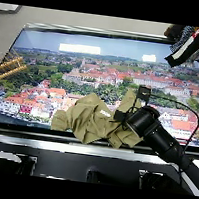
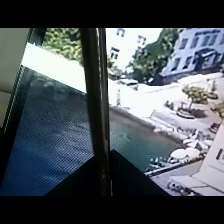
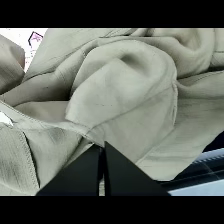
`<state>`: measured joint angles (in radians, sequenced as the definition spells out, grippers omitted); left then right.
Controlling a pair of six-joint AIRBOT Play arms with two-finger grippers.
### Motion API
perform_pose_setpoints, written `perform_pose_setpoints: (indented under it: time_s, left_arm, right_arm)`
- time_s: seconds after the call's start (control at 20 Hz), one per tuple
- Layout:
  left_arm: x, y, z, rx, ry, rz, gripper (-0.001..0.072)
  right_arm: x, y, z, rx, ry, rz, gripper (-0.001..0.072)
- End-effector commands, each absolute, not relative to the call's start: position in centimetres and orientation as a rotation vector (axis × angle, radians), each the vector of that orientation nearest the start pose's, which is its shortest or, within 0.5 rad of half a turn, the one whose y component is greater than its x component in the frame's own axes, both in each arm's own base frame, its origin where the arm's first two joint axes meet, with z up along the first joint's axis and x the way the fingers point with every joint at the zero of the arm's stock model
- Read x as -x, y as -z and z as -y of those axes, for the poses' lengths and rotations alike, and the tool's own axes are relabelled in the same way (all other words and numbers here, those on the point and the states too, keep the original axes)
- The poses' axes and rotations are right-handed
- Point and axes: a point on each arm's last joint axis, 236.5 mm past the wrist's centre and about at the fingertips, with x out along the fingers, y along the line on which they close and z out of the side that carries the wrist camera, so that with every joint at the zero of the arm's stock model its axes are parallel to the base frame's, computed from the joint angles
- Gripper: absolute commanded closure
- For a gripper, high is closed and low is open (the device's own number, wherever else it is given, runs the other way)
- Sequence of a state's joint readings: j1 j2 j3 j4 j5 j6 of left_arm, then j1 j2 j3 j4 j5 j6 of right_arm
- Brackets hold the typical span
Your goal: Fold the clothes and pants, and hang the long-sleeved shirts on hangers.
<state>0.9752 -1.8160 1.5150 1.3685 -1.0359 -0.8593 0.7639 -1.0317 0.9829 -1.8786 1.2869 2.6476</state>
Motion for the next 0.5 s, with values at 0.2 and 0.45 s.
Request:
perform_pose_setpoints:
  time_s: [0.2, 0.45]
  left_arm:
    - [-35.0, 0.8, -39.5, 0.157, -0.342, -1.059, 0.0689]
    - [-38.4, -9.4, -40.2, 0.076, -0.439, -0.853, 0.0690]
  right_arm:
    - [-26.7, -3.4, -16.1, -0.194, 0.191, -1.179, 0.0685]
    - [-26.7, -3.4, -16.1, -0.194, 0.191, -1.180, 0.0685]
